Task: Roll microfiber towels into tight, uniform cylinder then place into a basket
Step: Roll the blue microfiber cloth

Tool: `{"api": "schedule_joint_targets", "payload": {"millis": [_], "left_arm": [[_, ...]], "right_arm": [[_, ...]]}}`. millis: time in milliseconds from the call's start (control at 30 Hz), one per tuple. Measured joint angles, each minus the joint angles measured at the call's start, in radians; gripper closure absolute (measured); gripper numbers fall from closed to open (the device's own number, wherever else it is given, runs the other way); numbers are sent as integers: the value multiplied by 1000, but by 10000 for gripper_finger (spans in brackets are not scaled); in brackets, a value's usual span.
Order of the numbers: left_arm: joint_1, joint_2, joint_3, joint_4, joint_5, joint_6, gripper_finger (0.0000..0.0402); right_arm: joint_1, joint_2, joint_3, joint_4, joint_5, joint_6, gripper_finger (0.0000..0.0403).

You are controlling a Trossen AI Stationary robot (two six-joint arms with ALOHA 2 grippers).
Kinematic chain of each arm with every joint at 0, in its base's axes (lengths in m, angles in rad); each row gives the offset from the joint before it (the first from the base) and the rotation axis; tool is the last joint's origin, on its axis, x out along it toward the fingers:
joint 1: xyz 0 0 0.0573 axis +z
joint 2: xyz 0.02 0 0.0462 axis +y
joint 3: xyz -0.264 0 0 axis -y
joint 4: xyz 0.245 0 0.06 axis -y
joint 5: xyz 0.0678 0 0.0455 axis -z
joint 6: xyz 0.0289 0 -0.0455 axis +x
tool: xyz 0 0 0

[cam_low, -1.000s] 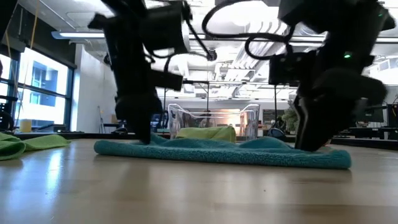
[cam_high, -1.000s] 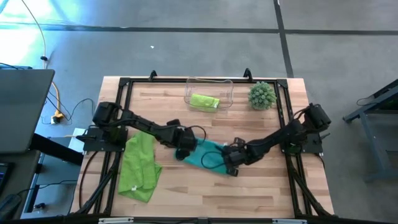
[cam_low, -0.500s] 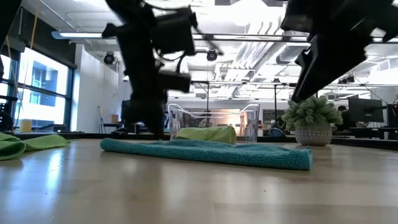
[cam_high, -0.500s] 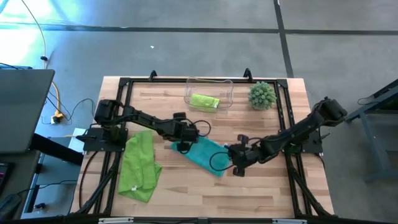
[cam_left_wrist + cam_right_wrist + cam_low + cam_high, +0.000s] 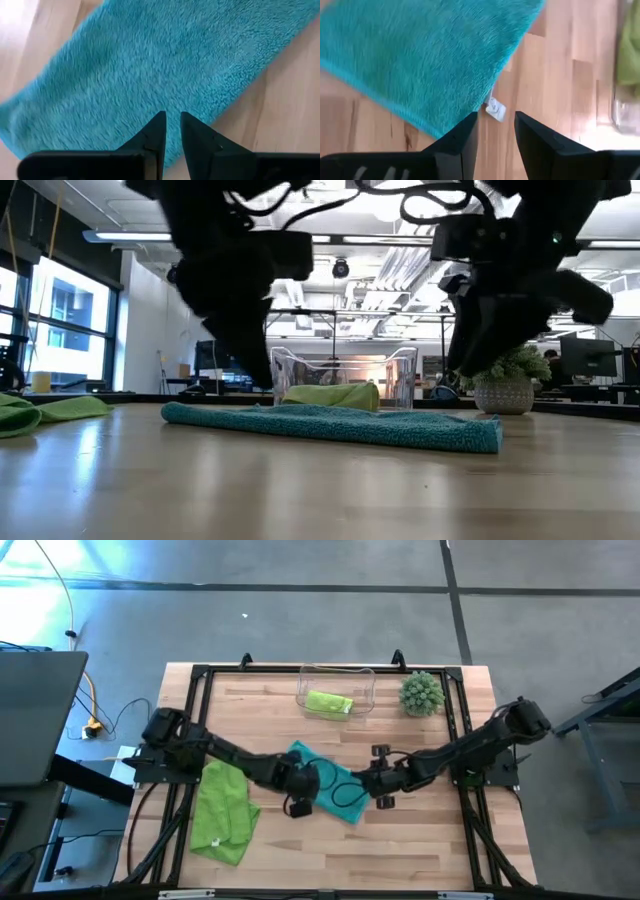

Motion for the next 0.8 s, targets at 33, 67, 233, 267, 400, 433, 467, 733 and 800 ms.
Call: {"api": "schedule_joint_targets", "payload": {"millis": [33, 67, 233, 267, 400, 433, 467, 733, 800], "left_arm": [[-12, 0, -14, 7, -25, -40, 356], [-23, 0, -28, 8, -49, -80, 358], [-46, 0, -120, 26, -115, -300, 366], [-46, 0, -134, 27, -121, -336, 368], [-46, -4, -172, 60, -136, -398, 375], [-47, -4, -178, 64, -141, -394, 376], [-46, -4, -181, 65, -148, -385, 378], [25, -4, -192, 59, -196, -36, 381], [47, -4, -192, 73, -182, 79, 381]], "right_arm": [[-5, 8, 0, 14, -16, -28, 282], [-9, 15, 0, 30, -37, -51, 282], [-28, 51, 1, 86, -122, -108, 282], [-32, 59, 1, 88, -121, -118, 282], [-46, 98, 1, 101, -139, -133, 282], [-48, 106, 1, 101, -148, -129, 282], [-51, 115, 1, 103, -150, -120, 282], [-28, 165, 2, 160, -196, 32, 282], [-12, 182, 2, 219, -196, 70, 282]]}}
